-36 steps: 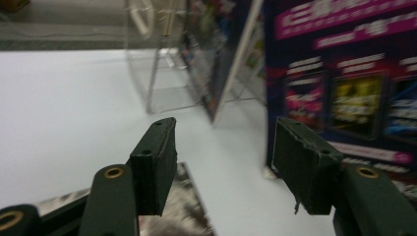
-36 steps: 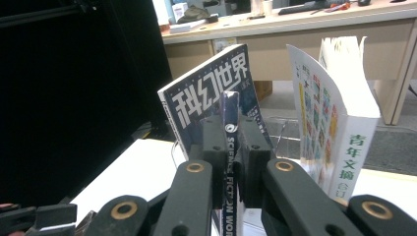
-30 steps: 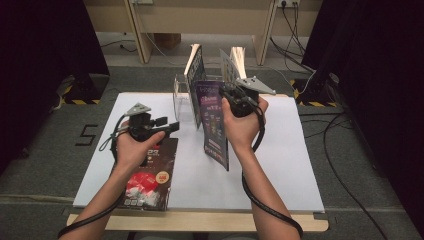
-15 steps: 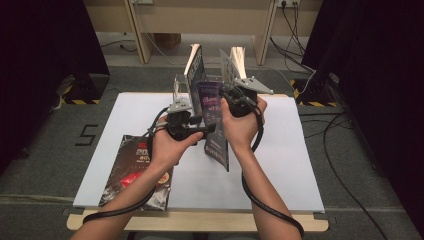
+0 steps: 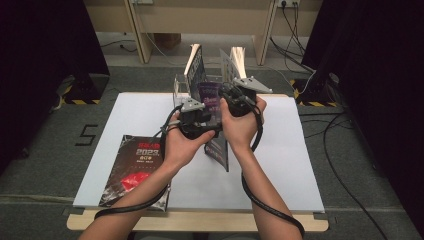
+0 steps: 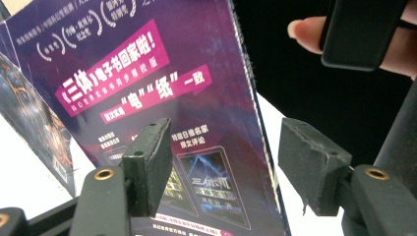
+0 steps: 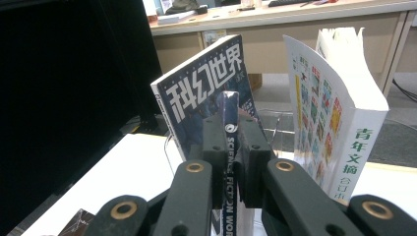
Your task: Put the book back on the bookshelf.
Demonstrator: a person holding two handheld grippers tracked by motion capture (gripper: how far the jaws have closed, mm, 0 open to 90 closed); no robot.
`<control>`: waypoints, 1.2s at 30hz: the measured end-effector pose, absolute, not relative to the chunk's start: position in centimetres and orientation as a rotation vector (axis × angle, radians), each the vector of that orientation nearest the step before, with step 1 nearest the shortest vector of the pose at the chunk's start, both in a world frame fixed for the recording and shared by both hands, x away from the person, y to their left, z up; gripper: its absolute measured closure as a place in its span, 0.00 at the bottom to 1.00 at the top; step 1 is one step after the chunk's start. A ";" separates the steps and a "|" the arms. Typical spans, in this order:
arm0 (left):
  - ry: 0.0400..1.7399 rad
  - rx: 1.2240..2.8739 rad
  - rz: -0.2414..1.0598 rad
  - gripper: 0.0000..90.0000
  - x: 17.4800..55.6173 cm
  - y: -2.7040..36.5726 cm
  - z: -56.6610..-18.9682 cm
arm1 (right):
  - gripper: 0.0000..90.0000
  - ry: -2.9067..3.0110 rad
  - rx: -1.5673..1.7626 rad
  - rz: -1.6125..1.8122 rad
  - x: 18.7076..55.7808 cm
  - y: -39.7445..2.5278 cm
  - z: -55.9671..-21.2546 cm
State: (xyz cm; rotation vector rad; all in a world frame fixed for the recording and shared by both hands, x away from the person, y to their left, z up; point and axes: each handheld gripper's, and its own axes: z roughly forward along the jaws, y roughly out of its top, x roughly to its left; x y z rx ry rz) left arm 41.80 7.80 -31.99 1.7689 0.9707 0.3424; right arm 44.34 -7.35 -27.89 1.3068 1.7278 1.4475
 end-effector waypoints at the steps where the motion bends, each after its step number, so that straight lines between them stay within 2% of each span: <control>1: 0.971 1.772 0.347 0.41 41.8 7.7 -32.0 | 0.94 1.728 1.310 1.443 44.3 -7.4 -27.9; 22: 1.011 1.753 0.380 0.42 43.0 6.2 -31.9 | 0.94 1.741 1.298 1.453 44.1 -7.0 -27.9; 28: 1.010 1.751 0.437 0.51 42.9 5.9 -31.9 | 0.94 1.740 1.316 1.479 43.9 -7.1 -27.7; 36: 1.042 1.745 0.445 0.58 42.3 6.4 -31.9 | 0.94 1.772 1.324 1.528 44.0 -6.9 -27.7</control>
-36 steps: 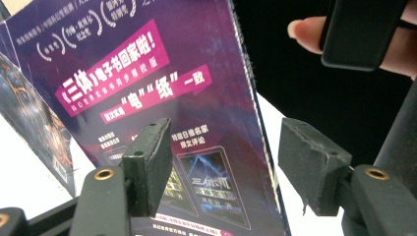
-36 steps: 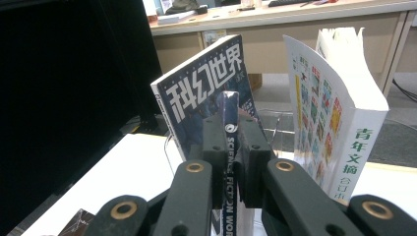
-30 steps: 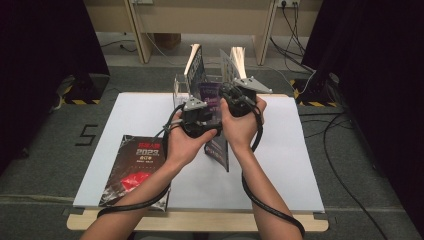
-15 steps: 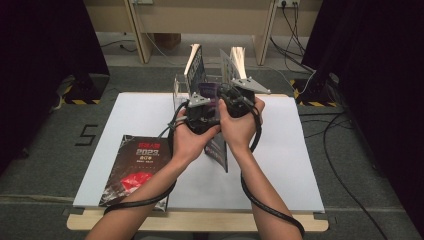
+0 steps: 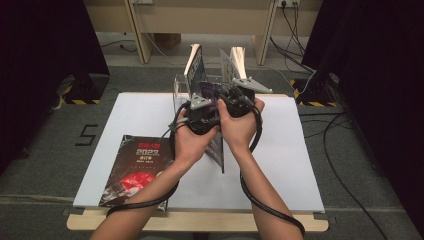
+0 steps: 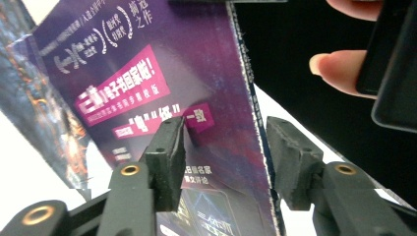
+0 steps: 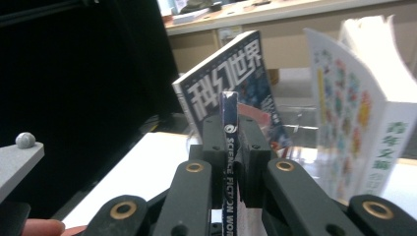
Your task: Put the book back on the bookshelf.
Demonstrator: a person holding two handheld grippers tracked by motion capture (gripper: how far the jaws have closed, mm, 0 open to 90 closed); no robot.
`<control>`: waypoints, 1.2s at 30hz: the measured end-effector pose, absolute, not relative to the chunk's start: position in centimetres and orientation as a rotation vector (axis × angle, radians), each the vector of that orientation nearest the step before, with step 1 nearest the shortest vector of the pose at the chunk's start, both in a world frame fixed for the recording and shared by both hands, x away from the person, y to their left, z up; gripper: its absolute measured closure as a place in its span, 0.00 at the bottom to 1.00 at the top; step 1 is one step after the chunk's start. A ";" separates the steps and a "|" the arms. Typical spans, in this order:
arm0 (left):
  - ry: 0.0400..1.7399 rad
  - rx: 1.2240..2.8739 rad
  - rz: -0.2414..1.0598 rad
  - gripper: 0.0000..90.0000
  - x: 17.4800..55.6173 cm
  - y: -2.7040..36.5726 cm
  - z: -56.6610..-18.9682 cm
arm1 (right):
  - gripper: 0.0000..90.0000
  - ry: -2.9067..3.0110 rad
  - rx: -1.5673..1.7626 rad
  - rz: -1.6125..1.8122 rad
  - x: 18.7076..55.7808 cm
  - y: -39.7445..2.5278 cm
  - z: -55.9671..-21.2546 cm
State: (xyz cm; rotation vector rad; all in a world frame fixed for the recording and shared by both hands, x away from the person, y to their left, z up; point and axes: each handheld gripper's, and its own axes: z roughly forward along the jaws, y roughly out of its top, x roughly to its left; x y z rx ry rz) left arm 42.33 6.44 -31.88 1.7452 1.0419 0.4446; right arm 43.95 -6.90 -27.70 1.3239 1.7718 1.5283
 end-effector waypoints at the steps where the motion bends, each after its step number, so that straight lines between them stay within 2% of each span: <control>1: 1.046 1.745 0.447 0.59 42.3 6.5 -31.9 | 0.94 1.775 1.321 1.527 44.0 -6.8 -27.7; 17: 1.082 1.747 0.431 0.73 41.9 7.9 -32.2 | 0.92 1.812 1.342 1.532 44.3 -5.8 -28.1; 22: 1.084 1.730 0.499 0.66 41.8 7.4 -32.2 | 0.94 1.796 1.333 1.521 44.3 -5.2 -28.0; 28: 1.106 1.703 0.507 0.52 42.2 7.0 -32.1 | 0.94 1.789 1.333 1.531 44.3 -5.1 -27.3; 36: 1.133 1.729 0.508 0.54 42.9 6.8 -32.6 | 0.94 1.795 1.334 1.527 44.3 -5.1 -27.6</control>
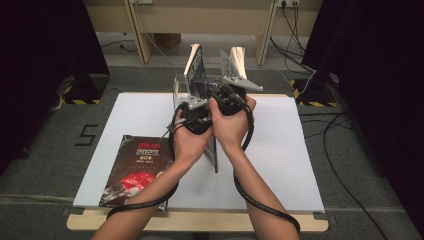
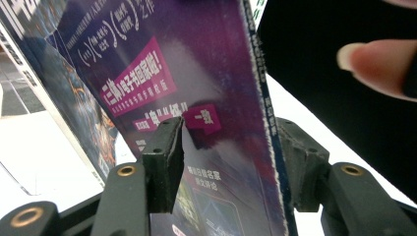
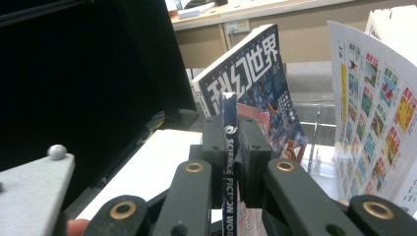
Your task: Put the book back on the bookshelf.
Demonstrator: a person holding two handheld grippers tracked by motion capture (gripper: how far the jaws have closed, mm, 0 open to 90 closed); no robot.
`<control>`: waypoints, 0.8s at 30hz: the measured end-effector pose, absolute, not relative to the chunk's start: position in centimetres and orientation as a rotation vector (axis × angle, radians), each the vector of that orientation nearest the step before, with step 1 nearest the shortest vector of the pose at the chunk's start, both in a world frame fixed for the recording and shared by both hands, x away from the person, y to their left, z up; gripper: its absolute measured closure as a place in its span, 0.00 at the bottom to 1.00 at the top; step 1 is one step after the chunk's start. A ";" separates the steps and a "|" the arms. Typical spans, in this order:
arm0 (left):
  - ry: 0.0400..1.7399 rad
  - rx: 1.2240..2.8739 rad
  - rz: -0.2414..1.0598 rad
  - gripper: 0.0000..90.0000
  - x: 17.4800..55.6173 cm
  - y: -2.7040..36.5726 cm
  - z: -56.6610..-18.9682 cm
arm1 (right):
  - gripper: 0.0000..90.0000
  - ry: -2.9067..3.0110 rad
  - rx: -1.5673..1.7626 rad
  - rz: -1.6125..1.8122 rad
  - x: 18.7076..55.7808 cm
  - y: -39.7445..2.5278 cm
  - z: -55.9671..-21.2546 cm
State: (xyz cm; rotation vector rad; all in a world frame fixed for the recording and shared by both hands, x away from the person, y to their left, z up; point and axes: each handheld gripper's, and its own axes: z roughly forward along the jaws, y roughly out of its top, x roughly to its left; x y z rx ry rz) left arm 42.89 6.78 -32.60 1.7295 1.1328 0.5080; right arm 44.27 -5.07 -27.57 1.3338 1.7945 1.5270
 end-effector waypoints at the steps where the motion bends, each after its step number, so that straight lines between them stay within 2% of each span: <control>1: 1.133 1.735 0.503 0.56 42.9 6.9 -32.6 | 0.94 1.797 1.337 1.529 44.3 -5.1 -27.7; 5: 1.145 1.736 0.498 0.64 42.6 7.3 -32.9 | 0.92 1.826 1.321 1.530 44.4 -4.9 -27.9; 10: 1.167 1.725 0.523 0.83 42.3 8.6 -33.4 | 0.85 1.875 1.278 1.530 44.3 -4.1 -28.2; 13: 1.187 1.710 0.476 0.92 42.6 9.7 -33.8 | 0.79 1.935 1.220 1.508 44.6 -3.6 -28.3; 18: 1.174 1.678 0.456 0.93 42.9 11.2 -34.0 | 0.70 1.977 1.172 1.598 44.4 -4.4 -28.4; 24: 1.134 1.643 0.471 0.93 42.6 12.5 -33.5 | 0.68 1.929 1.205 1.627 42.9 -8.6 -28.9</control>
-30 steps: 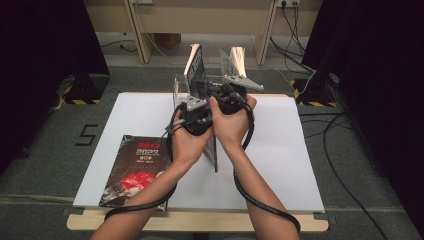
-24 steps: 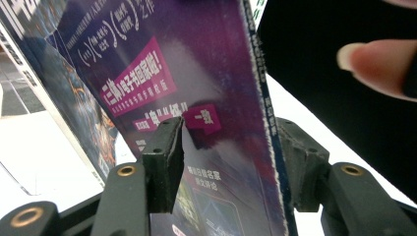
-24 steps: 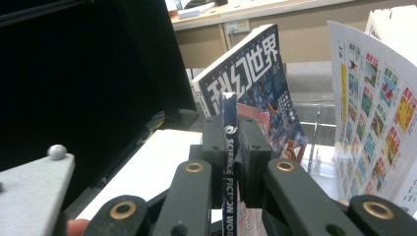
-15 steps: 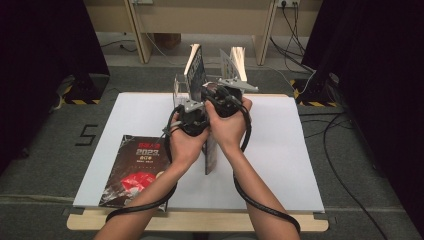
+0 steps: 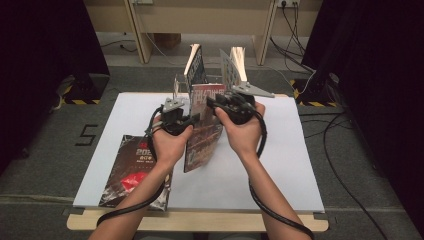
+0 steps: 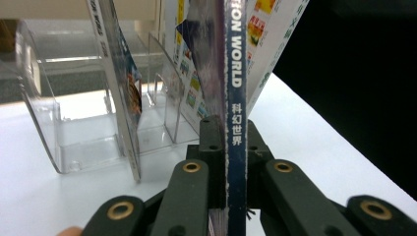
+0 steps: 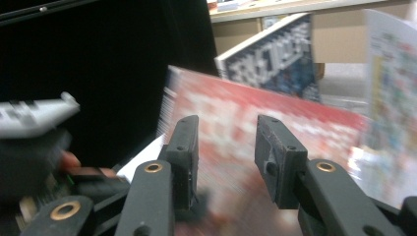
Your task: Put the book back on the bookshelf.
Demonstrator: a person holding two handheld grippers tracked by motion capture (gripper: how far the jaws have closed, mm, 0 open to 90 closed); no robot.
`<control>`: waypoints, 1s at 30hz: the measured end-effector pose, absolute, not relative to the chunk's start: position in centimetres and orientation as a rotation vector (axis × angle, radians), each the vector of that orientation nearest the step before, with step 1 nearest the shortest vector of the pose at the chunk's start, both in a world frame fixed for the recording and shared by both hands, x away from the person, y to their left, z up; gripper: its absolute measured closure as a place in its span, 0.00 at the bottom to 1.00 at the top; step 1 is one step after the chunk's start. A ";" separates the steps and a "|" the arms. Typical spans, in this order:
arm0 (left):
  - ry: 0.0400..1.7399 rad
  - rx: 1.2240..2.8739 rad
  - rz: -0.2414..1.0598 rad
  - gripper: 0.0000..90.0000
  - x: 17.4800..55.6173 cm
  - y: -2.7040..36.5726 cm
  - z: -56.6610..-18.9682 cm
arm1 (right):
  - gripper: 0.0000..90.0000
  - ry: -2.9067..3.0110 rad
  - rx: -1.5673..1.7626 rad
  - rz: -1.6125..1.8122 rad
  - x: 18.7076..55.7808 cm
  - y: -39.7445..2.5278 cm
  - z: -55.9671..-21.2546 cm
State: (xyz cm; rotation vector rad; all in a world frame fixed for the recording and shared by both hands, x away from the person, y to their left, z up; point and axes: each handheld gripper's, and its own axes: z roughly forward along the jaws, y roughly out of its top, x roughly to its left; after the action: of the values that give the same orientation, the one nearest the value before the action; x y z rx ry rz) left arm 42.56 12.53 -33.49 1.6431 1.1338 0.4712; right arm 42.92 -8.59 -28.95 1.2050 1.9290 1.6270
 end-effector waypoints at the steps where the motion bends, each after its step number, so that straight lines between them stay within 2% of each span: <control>1: 1.130 1.634 0.476 0.93 42.5 12.7 -33.4 | 0.68 1.924 1.215 1.616 42.6 -9.5 -29.3; 6: 1.106 1.615 0.539 0.93 42.3 13.7 -32.7 | 0.68 1.920 1.311 1.541 41.4 -13.8 -31.8; 10: 1.092 1.591 0.566 0.93 42.5 13.9 -32.4 | 0.68 1.925 1.415 1.432 40.8 -17.0 -35.9; 18: 1.084 1.569 0.599 0.93 43.5 13.4 -32.1 | 0.68 1.915 1.516 1.300 39.8 -19.9 -42.6; 30: 1.090 1.519 0.642 0.93 44.9 13.1 -31.8 | 0.69 1.873 1.519 1.261 38.1 -21.4 -45.3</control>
State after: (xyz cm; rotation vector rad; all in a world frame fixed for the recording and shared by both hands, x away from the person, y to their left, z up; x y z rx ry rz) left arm 44.95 13.12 -31.79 1.5190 1.0902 0.6419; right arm 38.13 -21.44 -45.28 1.5191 1.8728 1.2607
